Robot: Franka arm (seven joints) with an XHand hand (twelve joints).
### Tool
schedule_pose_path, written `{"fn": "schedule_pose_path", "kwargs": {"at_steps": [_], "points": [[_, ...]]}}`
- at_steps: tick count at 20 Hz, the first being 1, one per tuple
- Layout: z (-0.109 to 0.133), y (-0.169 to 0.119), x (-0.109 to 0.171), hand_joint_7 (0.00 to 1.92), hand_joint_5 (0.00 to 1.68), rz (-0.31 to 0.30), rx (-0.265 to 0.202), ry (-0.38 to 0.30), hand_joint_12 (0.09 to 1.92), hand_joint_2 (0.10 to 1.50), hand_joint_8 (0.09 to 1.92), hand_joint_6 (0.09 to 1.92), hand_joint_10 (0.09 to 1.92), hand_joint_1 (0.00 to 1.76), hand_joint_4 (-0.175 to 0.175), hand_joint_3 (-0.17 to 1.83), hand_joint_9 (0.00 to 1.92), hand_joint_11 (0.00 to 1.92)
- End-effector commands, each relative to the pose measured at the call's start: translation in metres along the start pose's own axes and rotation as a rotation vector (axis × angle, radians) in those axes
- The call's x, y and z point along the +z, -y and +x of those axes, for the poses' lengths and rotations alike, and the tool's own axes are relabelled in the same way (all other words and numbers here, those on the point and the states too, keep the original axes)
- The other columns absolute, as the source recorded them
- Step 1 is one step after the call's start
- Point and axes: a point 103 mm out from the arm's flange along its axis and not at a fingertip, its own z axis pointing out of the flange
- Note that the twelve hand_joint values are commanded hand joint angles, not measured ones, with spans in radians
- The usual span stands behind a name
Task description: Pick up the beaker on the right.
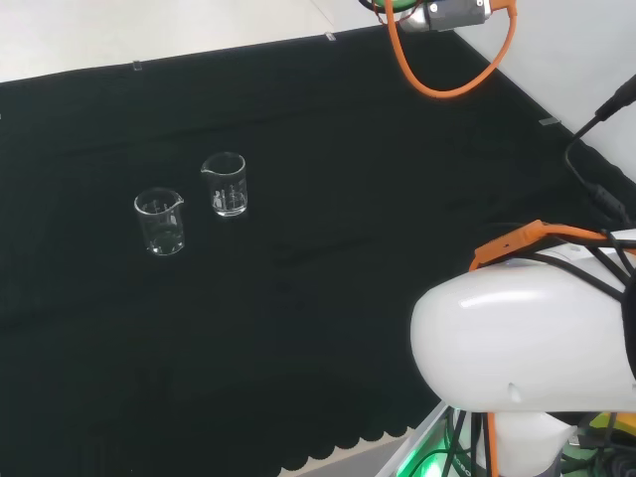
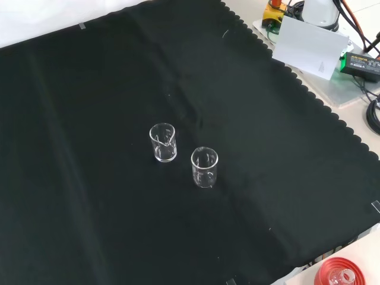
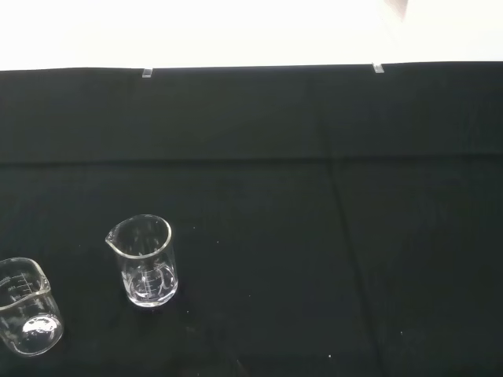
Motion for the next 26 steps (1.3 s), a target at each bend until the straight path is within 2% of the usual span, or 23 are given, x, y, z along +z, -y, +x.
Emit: {"fn": "schedule_pose_path", "kwargs": {"at_steps": [1,3,6,17,26], "points": [[0.0,-0.02,-0.014,0.27,0.32,-0.008,-0.013,-0.035,0.88,1.42,0.44,0.46,0.26,0.41,-0.041,-0.04,0.47,0.25],[0.0,-0.022,-0.015,0.08,0.24,-0.009,-0.014,-0.035,0.85,1.48,0.4,0.24,0.33,0.29,-0.041,-0.01,0.24,0.05],[0.001,-0.024,-0.013,0.03,0.25,-0.002,-0.011,-0.033,0.85,1.49,0.4,0.11,0.54,0.26,-0.041,-0.01,0.1,0.0],[0.001,-0.048,0.029,0.01,0.24,0.046,0.034,-0.054,0.84,1.44,0.41,0.09,0.62,0.3,-0.045,-0.03,0.06,0.0],[0.024,-0.078,0.079,0.02,0.21,0.094,0.027,-0.102,0.82,1.4,0.43,0.09,0.65,0.36,-0.049,-0.06,0.05,0.0]]}}
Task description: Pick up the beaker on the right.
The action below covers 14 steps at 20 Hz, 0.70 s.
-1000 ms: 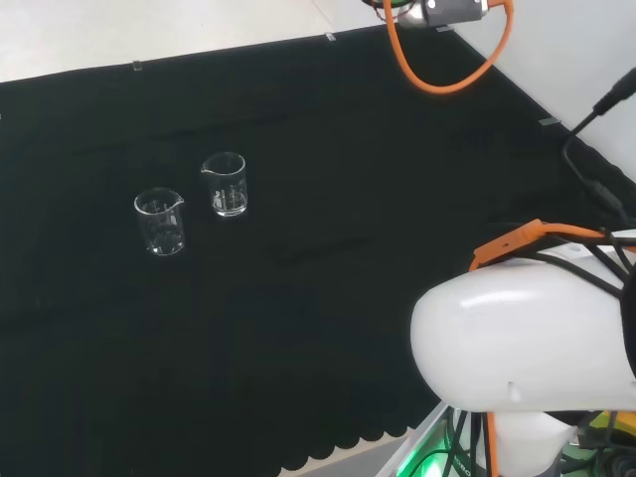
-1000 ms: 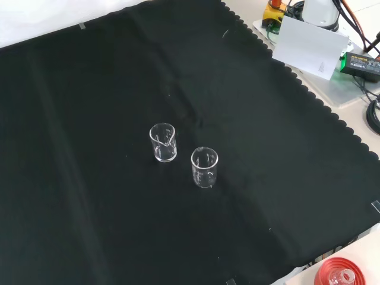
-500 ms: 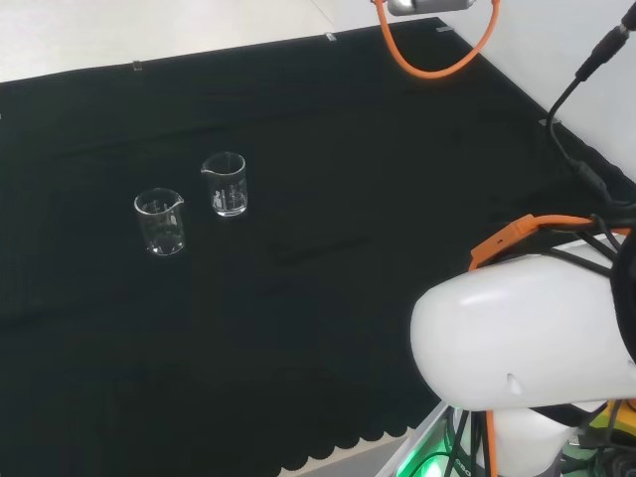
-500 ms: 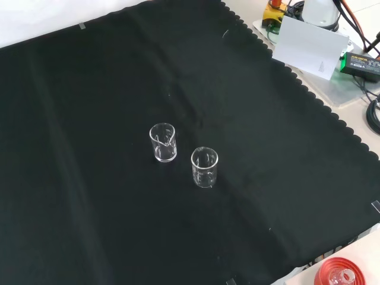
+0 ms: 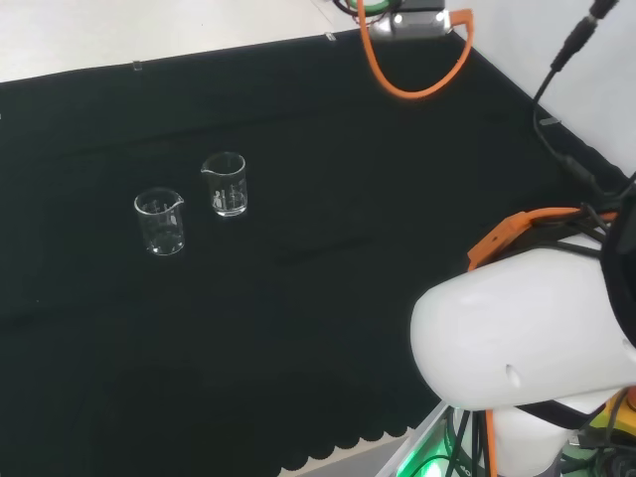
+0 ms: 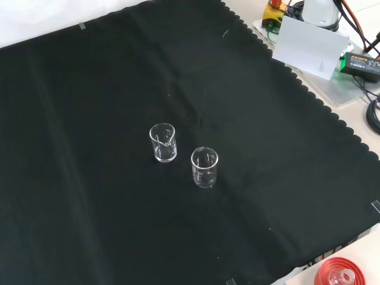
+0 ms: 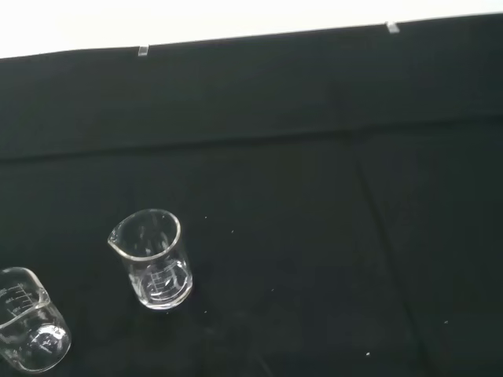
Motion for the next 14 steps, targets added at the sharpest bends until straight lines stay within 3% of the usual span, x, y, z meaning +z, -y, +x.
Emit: {"fn": "schedule_pose_path", "kwargs": {"at_steps": [1,10,14], "points": [[0.015,-0.028,0.041,0.02,0.21,0.042,-0.002,-0.039,0.82,1.4,0.43,0.09,0.65,0.36,-0.05,-0.06,0.05,0.0],[0.001,-0.101,0.114,0.02,0.2,0.095,-0.039,-0.108,0.83,1.37,0.45,0.09,0.66,0.39,-0.051,-0.08,0.05,0.0],[-0.013,-0.124,0.135,0.04,0.2,0.088,-0.024,-0.117,0.86,1.33,0.48,0.09,0.68,0.44,-0.05,-0.11,0.08,0.0]]}}
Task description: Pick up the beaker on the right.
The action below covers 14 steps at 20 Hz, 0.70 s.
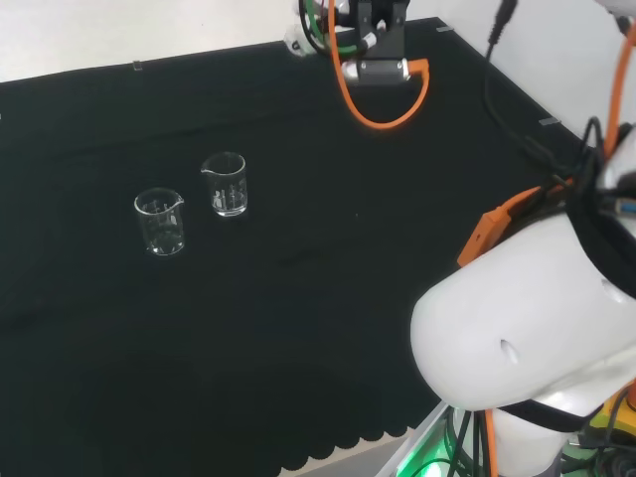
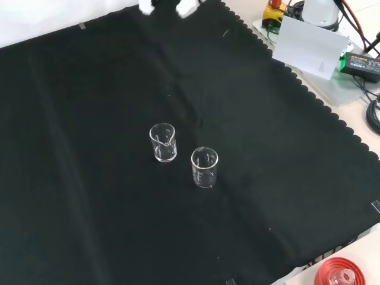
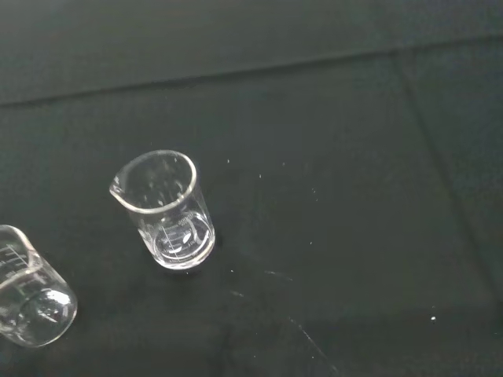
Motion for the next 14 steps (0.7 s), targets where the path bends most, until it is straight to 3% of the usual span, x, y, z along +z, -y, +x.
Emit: {"fn": "schedule_pose_path", "kwargs": {"at_steps": [1,5,14], "points": [[-0.027,-0.068,0.043,0.04,0.2,-0.015,-0.011,-0.062,0.87,1.3,0.49,0.09,0.69,0.49,-0.049,-0.14,0.09,0.0],[-0.036,-0.089,0.059,0.07,0.22,0.013,-0.043,-0.087,0.92,1.2,0.53,0.09,0.71,0.59,-0.051,-0.17,0.12,0.0],[-0.036,-0.121,0.1,0.07,0.22,0.055,-0.113,-0.133,0.93,1.06,0.56,0.09,0.72,0.61,-0.054,-0.17,0.14,0.0]]}}
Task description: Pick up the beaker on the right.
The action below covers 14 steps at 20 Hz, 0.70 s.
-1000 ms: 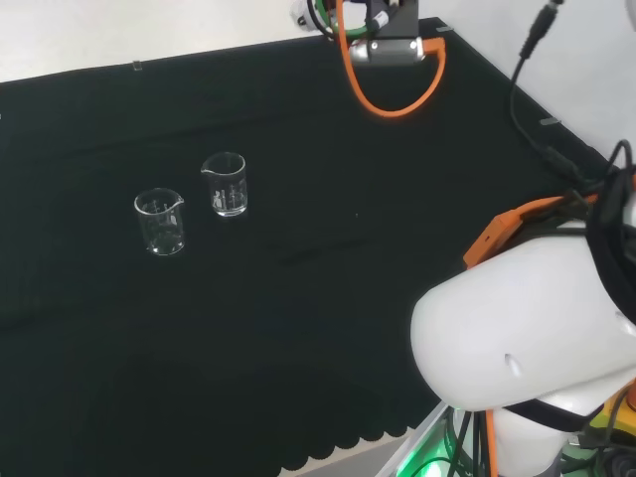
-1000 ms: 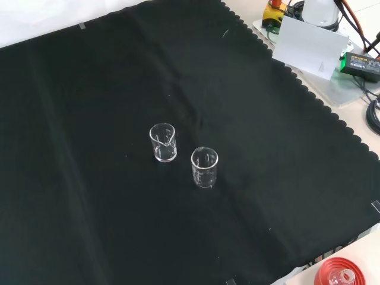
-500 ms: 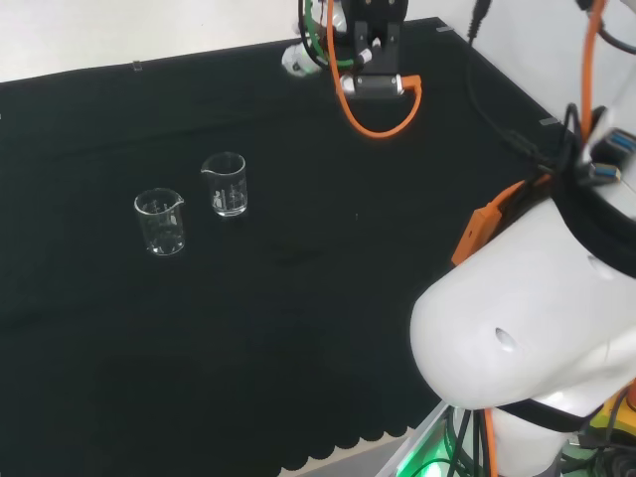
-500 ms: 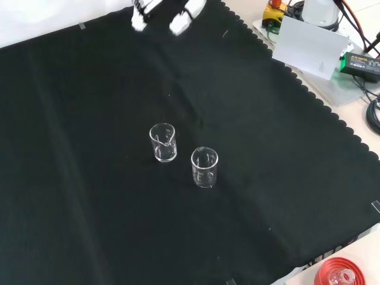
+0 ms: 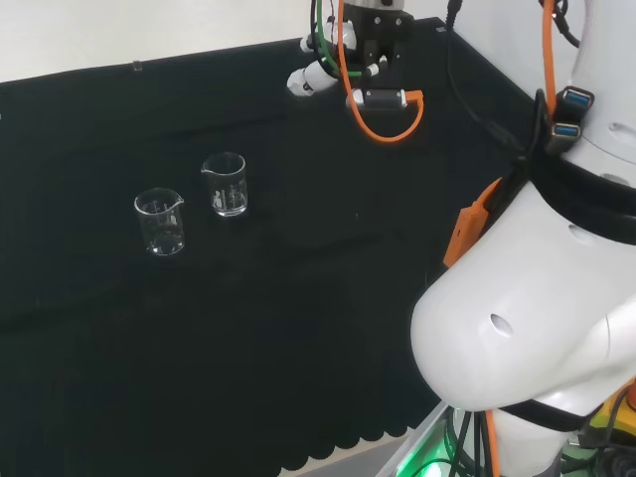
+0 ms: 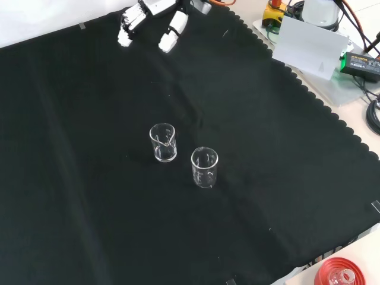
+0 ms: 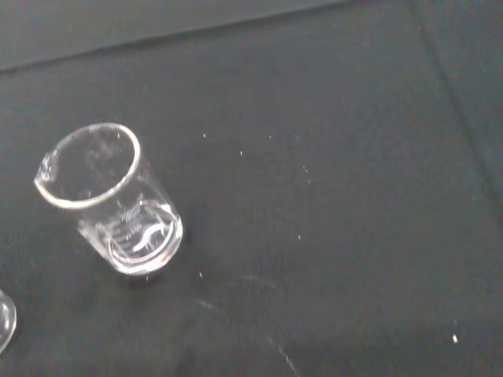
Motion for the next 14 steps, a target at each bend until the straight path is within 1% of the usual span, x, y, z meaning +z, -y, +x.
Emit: {"fn": "schedule_pose_path", "kwargs": {"at_steps": [1,4,7,10,12,14], "points": [[-0.002,-0.053,0.045,0.07,0.22,0.021,-0.091,-0.079,0.93,1.06,0.57,0.09,0.73,0.62,-0.055,-0.17,0.14,0.0],[-0.002,-0.063,0.058,0.07,0.21,0.028,-0.108,-0.108,0.93,1.05,0.57,0.09,0.73,0.62,-0.058,-0.17,0.14,0.0],[-0.001,-0.07,0.068,0.08,0.21,0.035,-0.134,-0.119,0.93,1.04,0.57,0.09,0.73,0.62,-0.06,-0.17,0.15,0.0],[0.001,-0.077,0.08,0.08,0.21,0.052,-0.175,-0.15,0.92,1.02,0.58,0.09,0.73,0.63,-0.06,-0.17,0.15,0.0],[0.003,-0.082,0.09,0.08,0.21,0.067,-0.205,-0.183,0.92,1.0,0.58,0.09,0.73,0.65,-0.061,-0.17,0.15,0.0],[0.006,-0.087,0.099,0.08,0.2,0.078,-0.239,-0.188,0.92,0.98,0.59,0.09,0.73,0.66,-0.063,-0.17,0.15,0.0]]}}
